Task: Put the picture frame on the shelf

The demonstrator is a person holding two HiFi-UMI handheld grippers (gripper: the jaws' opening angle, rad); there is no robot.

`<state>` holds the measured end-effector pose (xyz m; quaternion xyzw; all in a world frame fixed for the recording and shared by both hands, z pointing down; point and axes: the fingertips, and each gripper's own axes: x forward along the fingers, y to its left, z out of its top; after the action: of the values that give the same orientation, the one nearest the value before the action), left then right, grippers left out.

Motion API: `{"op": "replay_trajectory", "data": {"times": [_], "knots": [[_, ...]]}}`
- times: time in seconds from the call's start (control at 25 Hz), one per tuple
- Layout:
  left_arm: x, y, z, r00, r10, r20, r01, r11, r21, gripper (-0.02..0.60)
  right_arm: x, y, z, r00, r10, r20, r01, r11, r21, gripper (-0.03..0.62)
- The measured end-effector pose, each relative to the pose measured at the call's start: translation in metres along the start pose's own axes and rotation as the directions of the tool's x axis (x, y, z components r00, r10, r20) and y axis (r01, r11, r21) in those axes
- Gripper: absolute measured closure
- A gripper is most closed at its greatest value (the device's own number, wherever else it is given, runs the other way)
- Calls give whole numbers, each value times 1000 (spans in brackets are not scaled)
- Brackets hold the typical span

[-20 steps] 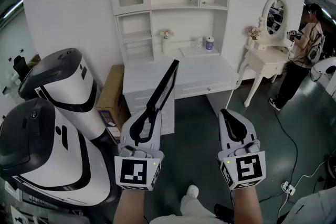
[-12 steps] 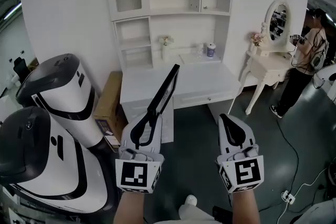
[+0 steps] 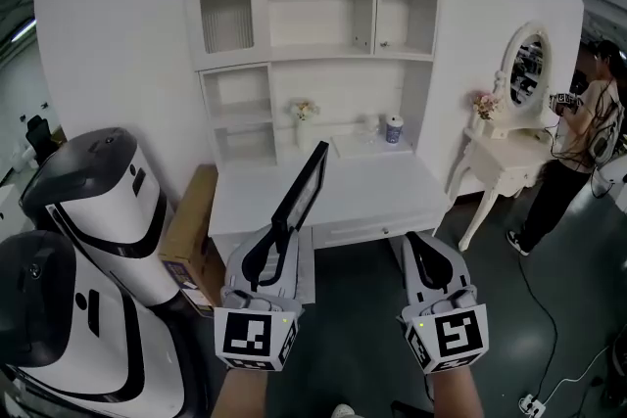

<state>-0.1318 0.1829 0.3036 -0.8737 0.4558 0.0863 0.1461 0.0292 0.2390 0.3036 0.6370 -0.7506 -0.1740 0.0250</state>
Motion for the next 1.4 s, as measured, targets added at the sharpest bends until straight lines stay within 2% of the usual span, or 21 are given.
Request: {"op": "replay_trajectory", "data": {"times": [0.4,0.68,0.88,1.4], "knots": [[67,12,-19,999,54,-6,-54,998,-29,506,51,-47,-25,1000,25,-4,-25,1000,1,585],[111,28,-30,998,57,-10,-57,998,-24,506,95,-66,-32,1000,29,0,-29,1000,-1,584],[149,43,-45,1000,30,-10,-30,999,-19,506,136,-76,-47,1000,23,-9,-23,1000,-1,584],[281,111,-87,1000,-23,3,24,997,-69,506,272,-102,-89,999,-14,-51,13,1000,-5,583]]}}
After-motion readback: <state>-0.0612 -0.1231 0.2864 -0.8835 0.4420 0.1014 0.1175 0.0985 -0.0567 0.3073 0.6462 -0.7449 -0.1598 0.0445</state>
